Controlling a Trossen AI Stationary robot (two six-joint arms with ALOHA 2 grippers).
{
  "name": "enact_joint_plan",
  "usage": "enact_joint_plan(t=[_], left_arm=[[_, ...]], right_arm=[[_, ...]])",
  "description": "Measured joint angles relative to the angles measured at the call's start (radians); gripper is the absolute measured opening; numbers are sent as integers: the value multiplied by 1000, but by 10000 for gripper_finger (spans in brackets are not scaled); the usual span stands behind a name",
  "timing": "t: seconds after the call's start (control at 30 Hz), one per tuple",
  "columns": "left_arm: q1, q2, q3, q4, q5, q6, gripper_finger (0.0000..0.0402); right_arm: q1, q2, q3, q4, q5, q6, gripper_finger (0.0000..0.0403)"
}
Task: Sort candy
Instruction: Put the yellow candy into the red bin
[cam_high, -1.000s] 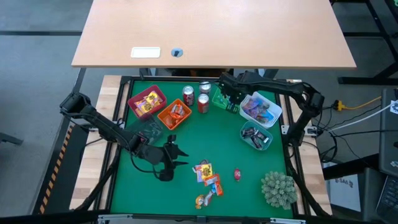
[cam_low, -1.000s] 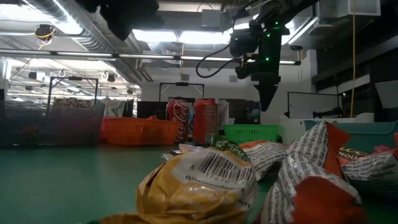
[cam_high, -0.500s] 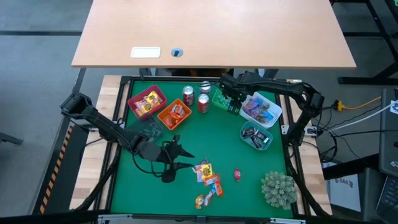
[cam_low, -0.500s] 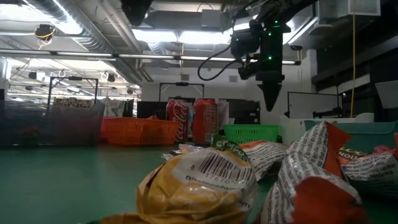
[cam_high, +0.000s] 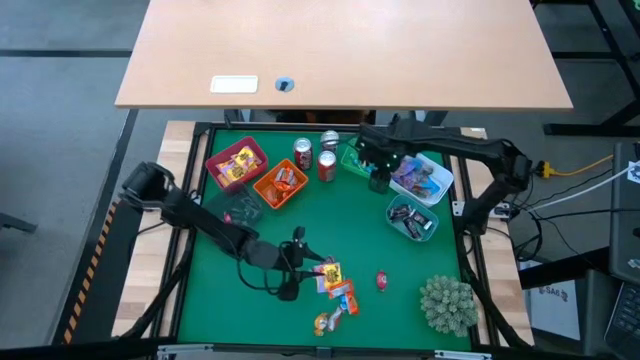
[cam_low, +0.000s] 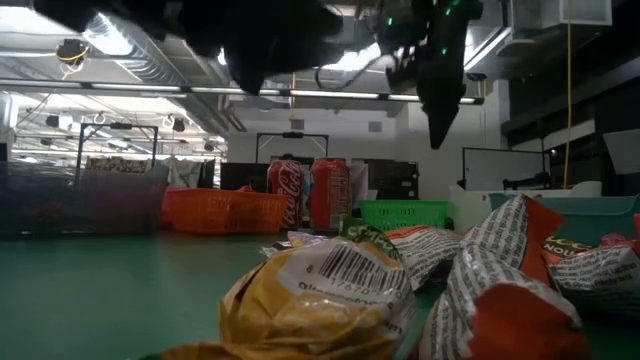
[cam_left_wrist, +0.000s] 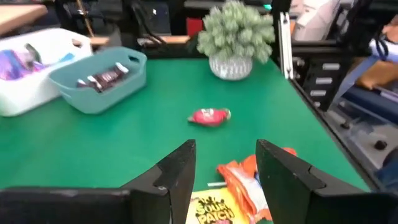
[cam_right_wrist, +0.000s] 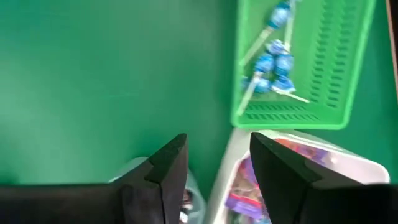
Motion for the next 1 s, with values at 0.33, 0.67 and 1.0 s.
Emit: enact_joint_plan(t=[0.33, 0.67, 1.0], left_arm=[[4, 167, 0, 121, 39, 8, 157], [5, 254, 0, 126, 65, 12, 157], [5, 326, 2, 101, 65, 11, 155]], right_arm=[[212, -66, 0, 4, 0, 103, 173], [427, -66, 0, 8, 0, 191, 173], [571, -66, 0, 43, 0, 257, 172]])
